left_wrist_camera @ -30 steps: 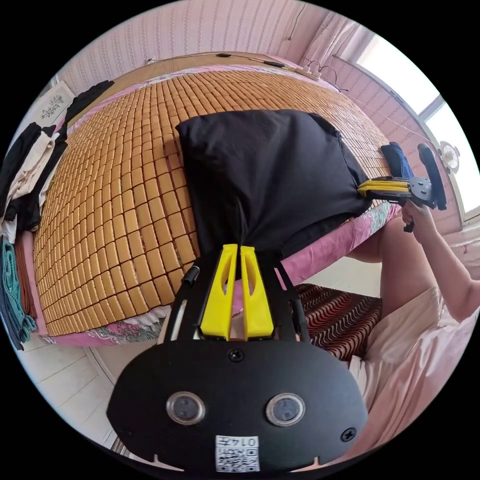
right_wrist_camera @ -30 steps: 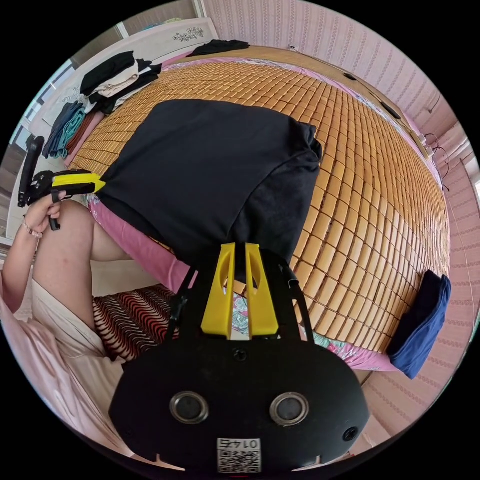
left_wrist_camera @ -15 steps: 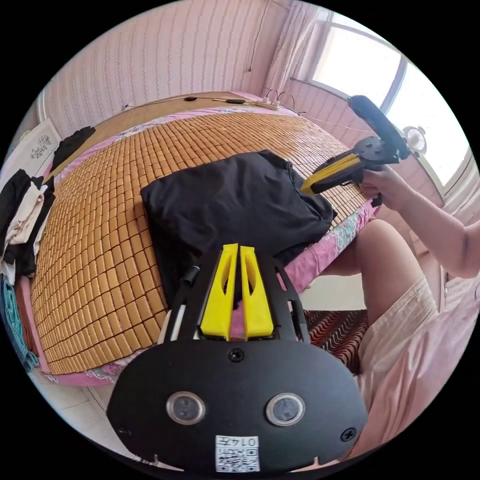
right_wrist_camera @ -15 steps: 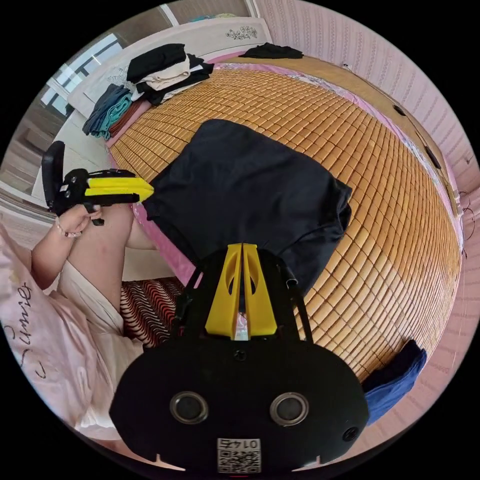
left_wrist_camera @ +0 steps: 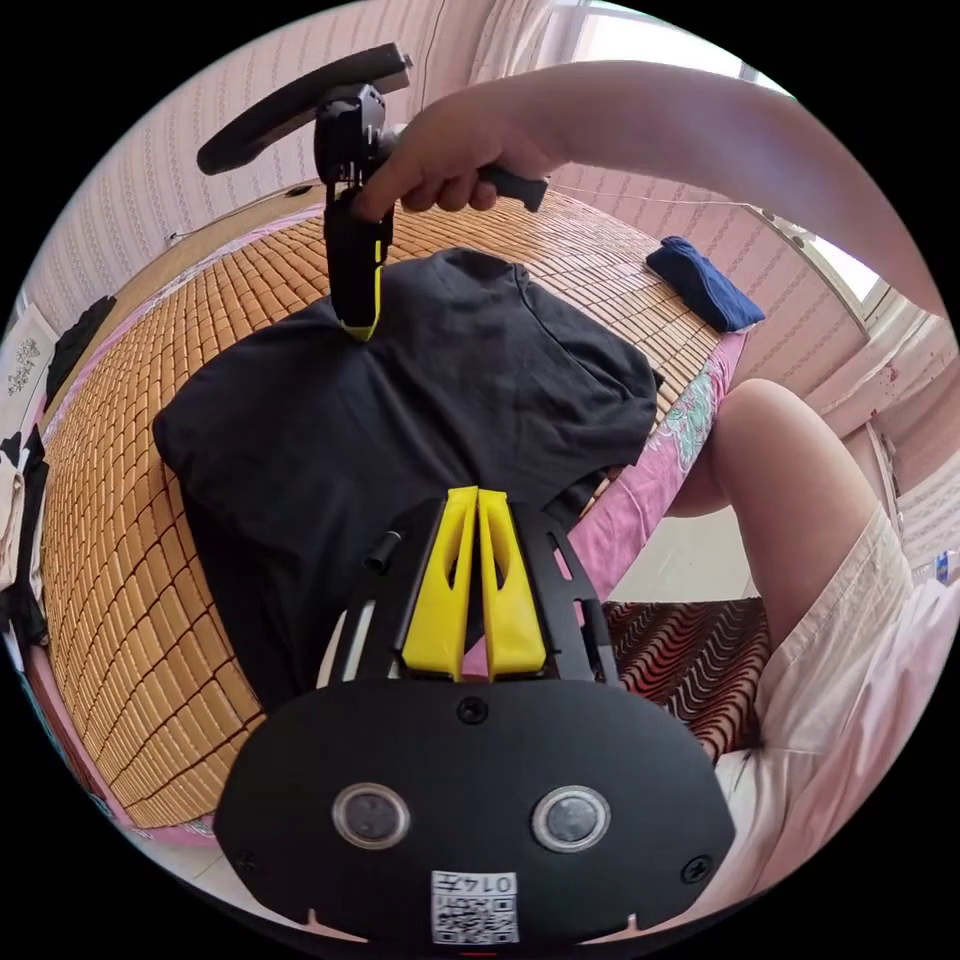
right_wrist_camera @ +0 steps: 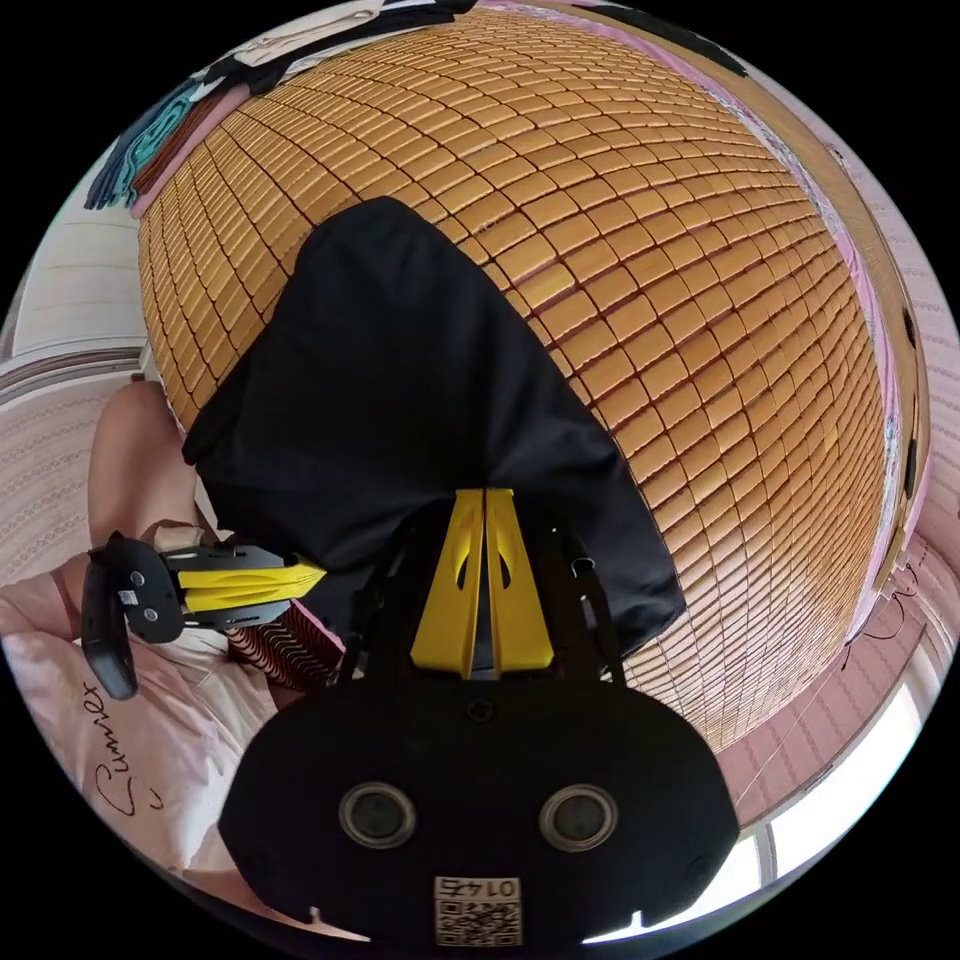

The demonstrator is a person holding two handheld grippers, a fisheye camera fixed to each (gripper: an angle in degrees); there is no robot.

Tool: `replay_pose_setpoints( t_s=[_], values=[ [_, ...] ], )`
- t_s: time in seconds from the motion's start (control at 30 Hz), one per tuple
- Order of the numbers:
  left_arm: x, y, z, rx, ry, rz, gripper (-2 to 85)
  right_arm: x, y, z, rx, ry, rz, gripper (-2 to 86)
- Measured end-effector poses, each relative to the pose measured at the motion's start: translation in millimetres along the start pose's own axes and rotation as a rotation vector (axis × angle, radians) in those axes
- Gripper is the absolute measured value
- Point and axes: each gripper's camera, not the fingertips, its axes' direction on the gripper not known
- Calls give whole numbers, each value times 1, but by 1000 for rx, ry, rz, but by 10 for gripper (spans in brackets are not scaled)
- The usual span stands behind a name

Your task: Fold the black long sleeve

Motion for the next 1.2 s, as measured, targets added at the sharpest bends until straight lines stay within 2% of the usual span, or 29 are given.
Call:
replay_pose_setpoints(
  t_s=[0.07,0.13,0.17,0.3,0.4,0.57,0.73,0.77,0.9,1.0,1.2],
  values=[
    [5,2,0,4,3,4,-10,7,-6,-17,60,73,26,-5],
    [10,4,-1,7,0,11,-10,14,-17,-5,12,126,47,-5],
    [15,5,-1,10,-4,19,-10,16,-22,14,-50,135,46,-5],
    [36,11,-8,32,-6,115,-9,22,-7,12,-18,118,43,-5],
    [62,16,-26,152,32,214,-8,42,55,1,152,62,148,-6],
    [103,18,-30,227,42,305,22,56,244,35,407,-84,461,1],
    [136,9,-21,218,36,281,91,35,374,111,406,-194,688,56],
    [144,4,-20,212,46,277,102,30,393,128,408,-237,704,78],
    [173,-22,-4,180,18,299,136,33,433,164,482,-326,751,76],
    [190,-46,14,124,24,302,153,44,464,175,556,-352,771,31],
    [221,-68,30,89,-7,349,150,61,532,186,749,-569,693,3]
  ],
)
